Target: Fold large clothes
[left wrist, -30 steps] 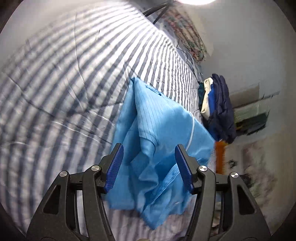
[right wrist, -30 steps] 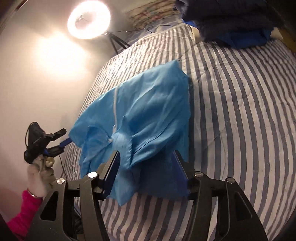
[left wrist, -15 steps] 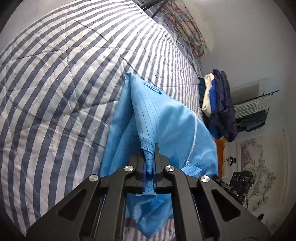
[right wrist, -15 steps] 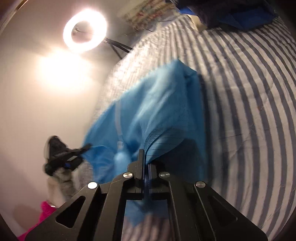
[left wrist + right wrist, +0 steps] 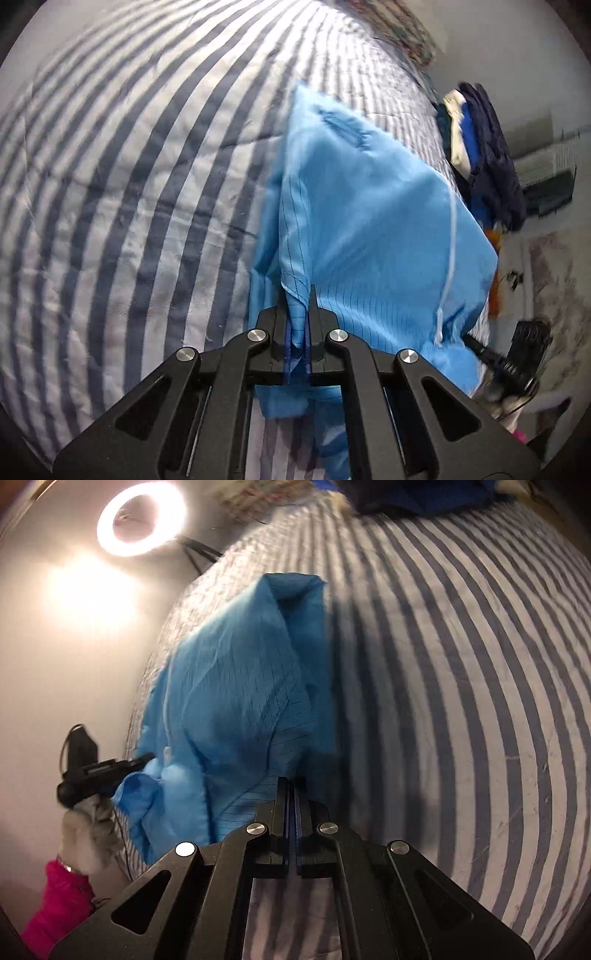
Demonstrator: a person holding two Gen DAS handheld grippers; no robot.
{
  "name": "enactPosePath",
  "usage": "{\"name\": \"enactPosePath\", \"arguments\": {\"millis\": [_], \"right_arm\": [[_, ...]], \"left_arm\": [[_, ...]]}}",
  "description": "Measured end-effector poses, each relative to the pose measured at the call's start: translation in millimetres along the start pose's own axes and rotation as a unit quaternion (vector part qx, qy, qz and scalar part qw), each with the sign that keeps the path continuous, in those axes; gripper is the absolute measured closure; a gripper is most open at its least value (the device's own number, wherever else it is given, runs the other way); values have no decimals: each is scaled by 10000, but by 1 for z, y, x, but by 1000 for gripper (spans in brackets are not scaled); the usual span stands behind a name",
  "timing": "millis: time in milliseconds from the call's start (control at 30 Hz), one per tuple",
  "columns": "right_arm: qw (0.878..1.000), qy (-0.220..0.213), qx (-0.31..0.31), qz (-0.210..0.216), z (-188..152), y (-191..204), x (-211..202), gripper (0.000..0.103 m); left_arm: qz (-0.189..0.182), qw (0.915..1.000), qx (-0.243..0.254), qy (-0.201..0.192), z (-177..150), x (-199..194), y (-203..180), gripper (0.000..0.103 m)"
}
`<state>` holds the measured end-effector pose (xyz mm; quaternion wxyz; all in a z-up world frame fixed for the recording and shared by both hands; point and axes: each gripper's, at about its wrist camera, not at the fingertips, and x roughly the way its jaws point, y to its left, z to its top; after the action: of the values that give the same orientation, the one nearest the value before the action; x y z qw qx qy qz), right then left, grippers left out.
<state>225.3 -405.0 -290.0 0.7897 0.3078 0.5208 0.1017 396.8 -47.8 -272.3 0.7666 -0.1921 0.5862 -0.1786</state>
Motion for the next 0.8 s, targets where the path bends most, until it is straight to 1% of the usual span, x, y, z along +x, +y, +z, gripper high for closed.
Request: {"name": "enactPosePath", "arguments": {"millis": [67, 100, 133, 167, 233, 267, 300, 333, 367, 400, 500, 567, 600, 667, 700, 733, 800], "right_arm": [[9996, 77, 9, 288, -2, -1, -11, 102], [9995, 21, -100, 312, -2, 3, -20, 102], [9992, -115, -287, 260, -1, 8, -31, 102], [9987, -189, -384, 263, 1, 10, -38, 102], [9969, -417, -519, 412, 13, 14, -53, 102], [9964, -481, -515, 476, 16, 17, -54, 99], [9956, -568, -462, 579, 23, 15, -56, 88], [9953, -631, -397, 625, 29, 13, -55, 79], [9948, -707, -313, 663, 32, 10, -55, 60], [9944, -752, -217, 708, 40, 8, -52, 53], [9943, -635, -192, 832, 64, 12, -34, 53], [9945, -621, -214, 818, 73, 14, -22, 53], [9943, -566, -117, 895, 82, 9, -14, 53], [9930, -492, 90, 1066, 91, 0, -8, 53], [9907, -404, 272, 1269, 98, -10, 0, 53], [9885, -340, 399, 1419, 99, -17, 2, 53], [9825, -222, 653, 1728, 104, -29, 11, 53]], "left_arm": [[193, 9996, 145, -122, 0, -10, -6, 100], [235, 9995, 134, -142, 1, -13, -7, 94], [370, 9990, 97, -218, 2, -20, -9, 92], [449, 9984, 122, -335, 3, -27, -12, 87], [546, 9964, 243, -603, 2, -42, -20, 86], [549, 9955, 315, -707, 2, -48, -26, 86], [544, 9944, 406, -816, 2, -53, -32, 86], [473, 9927, 536, -975, 1, -60, -45, 86], [338, 9918, 653, -1042, 0, -62, -58, 86], [173, 9915, 767, -1040, -2, -62, -70, 86], [-391, 9892, 1177, -776, -11, -46, -112, 86], [-647, 9860, 1448, -509, -17, -29, -137, 86], [-719, 9849, 1521, -418, -21, -24, -142, 86], [-877, 9817, 1688, -118, -28, 2, -161, 86], [-943, 9806, 1720, -20, -30, 11, -166, 86], [-1041, 9783, 1781, 171, -34, 26, -175, 86], [-1045, 9754, 1900, 389, -42, 43, -184, 86]]}}
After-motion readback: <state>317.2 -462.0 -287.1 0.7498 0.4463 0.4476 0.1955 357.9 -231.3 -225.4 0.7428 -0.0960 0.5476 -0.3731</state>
